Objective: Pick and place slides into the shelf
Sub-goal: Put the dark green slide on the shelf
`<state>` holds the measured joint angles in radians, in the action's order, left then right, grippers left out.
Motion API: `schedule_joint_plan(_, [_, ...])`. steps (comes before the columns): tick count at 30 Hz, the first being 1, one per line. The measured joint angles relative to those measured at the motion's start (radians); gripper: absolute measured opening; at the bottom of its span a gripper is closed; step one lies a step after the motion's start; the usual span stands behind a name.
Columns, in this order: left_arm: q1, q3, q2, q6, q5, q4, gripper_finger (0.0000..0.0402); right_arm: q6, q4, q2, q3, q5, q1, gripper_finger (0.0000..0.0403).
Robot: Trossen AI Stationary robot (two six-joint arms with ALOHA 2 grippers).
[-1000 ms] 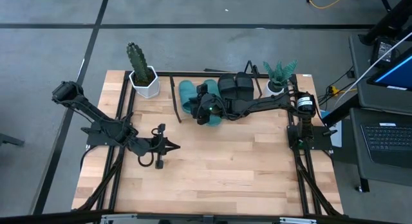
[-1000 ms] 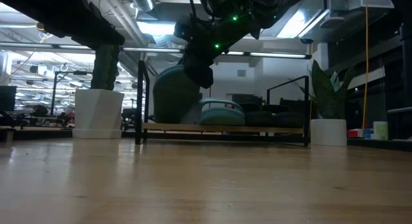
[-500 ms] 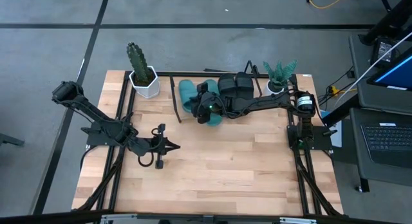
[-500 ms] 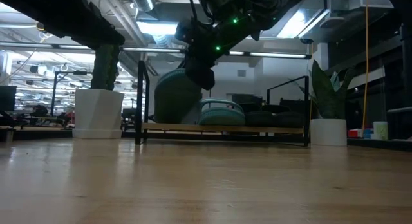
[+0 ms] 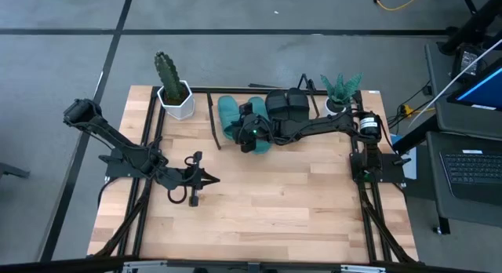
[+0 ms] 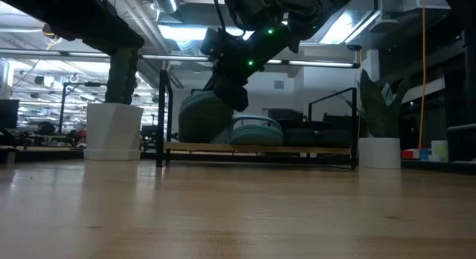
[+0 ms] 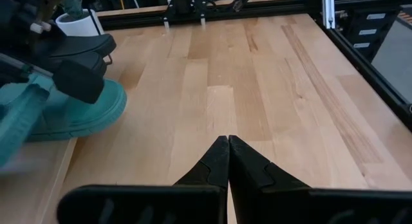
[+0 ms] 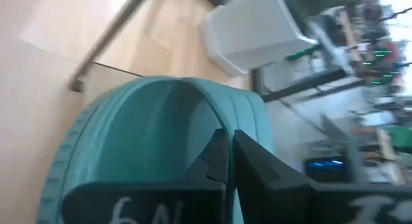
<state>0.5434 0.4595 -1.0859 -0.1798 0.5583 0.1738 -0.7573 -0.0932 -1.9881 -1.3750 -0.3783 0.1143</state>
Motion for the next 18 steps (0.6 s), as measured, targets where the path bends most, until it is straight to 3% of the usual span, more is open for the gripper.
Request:
schedule_joint_plan(9, [0.000,0.000,0.000,0.005,0.000,0.002,0.0000,0.047,0.022,-0.015,0.000,0.088,0.000,0.0019])
schedule_joint_plan(18, [0.000,0.000,0.000,0.005,0.000,0.002,0.0000,0.099,0.019,-0.017,0.000,0.093,0.000,0.0049])
